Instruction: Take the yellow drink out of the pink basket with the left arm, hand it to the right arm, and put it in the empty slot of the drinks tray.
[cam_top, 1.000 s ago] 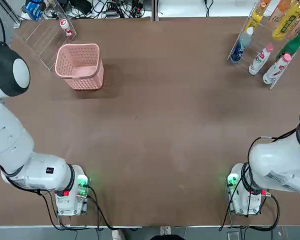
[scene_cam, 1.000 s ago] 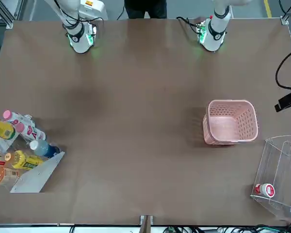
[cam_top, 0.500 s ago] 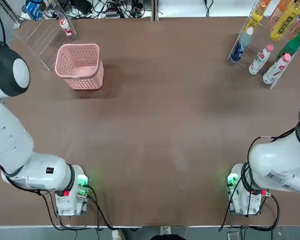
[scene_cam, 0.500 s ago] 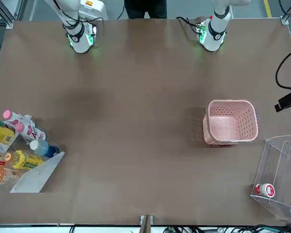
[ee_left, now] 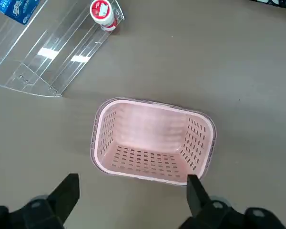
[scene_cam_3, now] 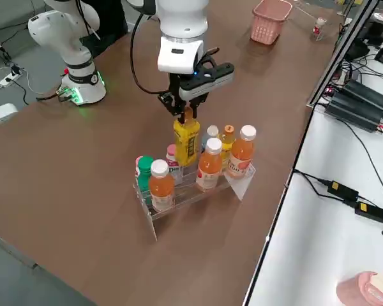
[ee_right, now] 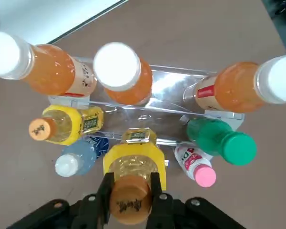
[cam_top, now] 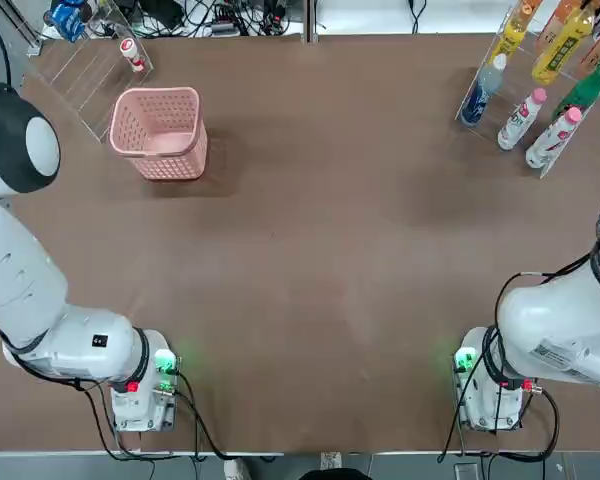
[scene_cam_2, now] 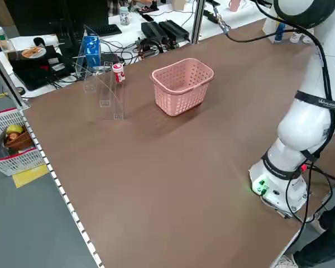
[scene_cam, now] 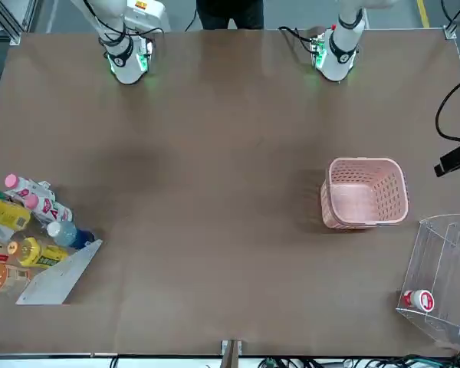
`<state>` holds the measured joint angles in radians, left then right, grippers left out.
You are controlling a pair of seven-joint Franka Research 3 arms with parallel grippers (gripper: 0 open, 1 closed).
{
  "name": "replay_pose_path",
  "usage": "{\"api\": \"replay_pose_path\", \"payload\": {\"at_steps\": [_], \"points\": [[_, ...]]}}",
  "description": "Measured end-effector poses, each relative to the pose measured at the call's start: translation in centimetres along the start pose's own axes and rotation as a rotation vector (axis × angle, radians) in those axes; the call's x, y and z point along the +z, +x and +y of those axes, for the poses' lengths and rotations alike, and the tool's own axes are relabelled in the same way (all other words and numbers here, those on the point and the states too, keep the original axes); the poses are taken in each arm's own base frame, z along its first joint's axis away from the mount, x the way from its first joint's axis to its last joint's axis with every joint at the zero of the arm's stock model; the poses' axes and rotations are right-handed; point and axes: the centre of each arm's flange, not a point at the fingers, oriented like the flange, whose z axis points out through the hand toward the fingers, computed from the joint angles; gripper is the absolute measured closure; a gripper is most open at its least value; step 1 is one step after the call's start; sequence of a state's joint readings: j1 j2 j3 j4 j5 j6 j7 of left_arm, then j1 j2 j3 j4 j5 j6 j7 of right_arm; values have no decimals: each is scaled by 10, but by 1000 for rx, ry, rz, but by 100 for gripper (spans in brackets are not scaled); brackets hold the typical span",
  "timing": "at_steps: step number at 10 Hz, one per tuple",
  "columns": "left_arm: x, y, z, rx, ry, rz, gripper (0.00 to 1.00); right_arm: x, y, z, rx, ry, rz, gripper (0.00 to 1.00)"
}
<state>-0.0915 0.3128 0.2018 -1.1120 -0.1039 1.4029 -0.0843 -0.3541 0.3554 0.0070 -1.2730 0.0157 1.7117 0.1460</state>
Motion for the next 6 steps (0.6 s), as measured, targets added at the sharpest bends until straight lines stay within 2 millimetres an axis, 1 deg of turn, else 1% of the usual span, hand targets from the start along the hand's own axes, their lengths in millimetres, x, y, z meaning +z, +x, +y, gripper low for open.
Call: {"api": "replay_pose_path", "payload": {"at_steps": [3,6], "points": [[0,0,0,0,0,0,0,11,3,2,5,-3,-14,66],[0,0,0,0,0,0,0,12,8,4,7,-1,14,66]]}}
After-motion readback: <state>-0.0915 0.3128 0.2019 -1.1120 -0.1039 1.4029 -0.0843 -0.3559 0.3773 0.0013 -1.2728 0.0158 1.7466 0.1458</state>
